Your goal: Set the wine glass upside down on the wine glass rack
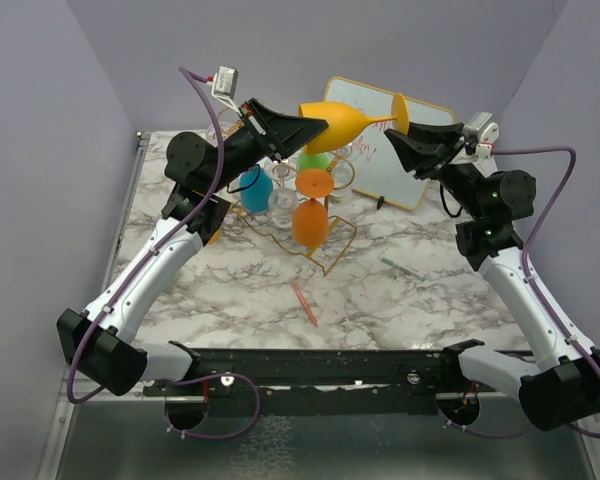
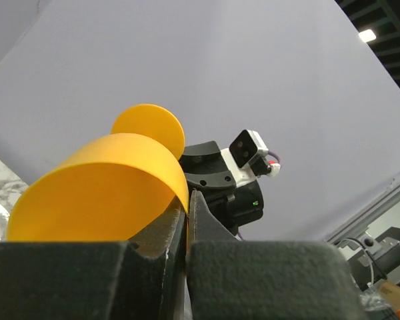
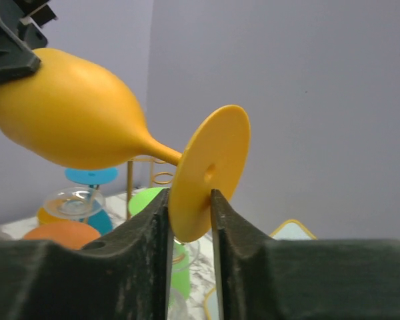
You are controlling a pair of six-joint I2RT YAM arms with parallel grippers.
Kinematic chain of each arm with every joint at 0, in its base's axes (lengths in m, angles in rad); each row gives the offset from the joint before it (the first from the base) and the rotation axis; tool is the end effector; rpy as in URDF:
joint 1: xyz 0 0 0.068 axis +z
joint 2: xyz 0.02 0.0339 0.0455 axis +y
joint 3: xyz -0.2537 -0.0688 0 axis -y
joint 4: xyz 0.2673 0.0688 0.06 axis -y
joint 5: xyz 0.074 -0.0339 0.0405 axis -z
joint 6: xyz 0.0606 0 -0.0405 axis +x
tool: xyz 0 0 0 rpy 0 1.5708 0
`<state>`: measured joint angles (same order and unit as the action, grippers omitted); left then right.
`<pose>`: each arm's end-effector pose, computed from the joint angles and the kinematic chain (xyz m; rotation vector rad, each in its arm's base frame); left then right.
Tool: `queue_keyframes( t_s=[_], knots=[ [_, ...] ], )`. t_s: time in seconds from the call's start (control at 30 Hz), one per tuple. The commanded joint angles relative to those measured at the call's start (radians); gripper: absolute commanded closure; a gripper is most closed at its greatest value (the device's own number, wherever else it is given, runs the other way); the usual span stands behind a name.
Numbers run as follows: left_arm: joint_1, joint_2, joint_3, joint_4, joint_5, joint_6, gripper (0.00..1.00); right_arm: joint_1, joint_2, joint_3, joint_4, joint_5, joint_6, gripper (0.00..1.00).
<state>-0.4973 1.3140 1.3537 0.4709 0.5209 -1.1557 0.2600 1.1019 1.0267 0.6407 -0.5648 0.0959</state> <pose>0.2762 -0.1843 0.4913 0.1282 1.3096 -1.7196 0.2643 0.1039 0.4466 -0.6024 0.9446 0.6019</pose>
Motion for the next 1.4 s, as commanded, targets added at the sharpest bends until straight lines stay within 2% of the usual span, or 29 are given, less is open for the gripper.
queue_keyframes(
  t_s=[0.0, 0.2, 0.4, 0.5, 0.57, 0.73, 0.9, 1.07, 1.37],
  knots=[
    [-0.027, 0.011, -0.015, 0.060, -0.032, -0.046, 1.00, 0.001, -0.007, -0.014, 0.009, 0.096, -0.074, 0.74],
    [-0.047, 0.035, -0.007, 0.067, -0.018, -0.050, 1.00, 0.001, -0.014, -0.022, 0.037, 0.176, -0.087, 0.99],
    [-0.049, 0.037, 0.000, 0.067, -0.018, -0.030, 0.72, 0.001, -0.033, -0.060, 0.115, 0.297, -0.120, 0.99],
    [-0.049, 0.041, 0.010, 0.067, -0.019, -0.024, 0.52, 0.002, -0.035, -0.069, 0.167, 0.360, -0.129, 0.99],
    [-0.049, 0.044, 0.019, 0.066, -0.021, -0.020, 0.43, 0.001, -0.032, -0.066, 0.194, 0.395, -0.153, 0.99],
    [-0.049, 0.051, 0.050, 0.064, -0.009, -0.006, 0.29, 0.001, -0.028, -0.046, 0.227, 0.409, -0.275, 0.99],
    [-0.047, 0.043, 0.060, 0.018, -0.025, 0.025, 0.23, 0.001, -0.029, -0.025, 0.247, 0.453, -0.397, 0.99],
    [-0.047, 0.032, 0.093, -0.063, -0.057, 0.082, 0.21, 0.001, -0.027, -0.018, 0.254, 0.465, -0.595, 0.99],
    [-0.049, 0.108, 0.266, -0.208, -0.028, 0.140, 0.19, 0.001, -0.019, -0.008, 0.210, 0.464, -0.869, 0.99]
  ],
)
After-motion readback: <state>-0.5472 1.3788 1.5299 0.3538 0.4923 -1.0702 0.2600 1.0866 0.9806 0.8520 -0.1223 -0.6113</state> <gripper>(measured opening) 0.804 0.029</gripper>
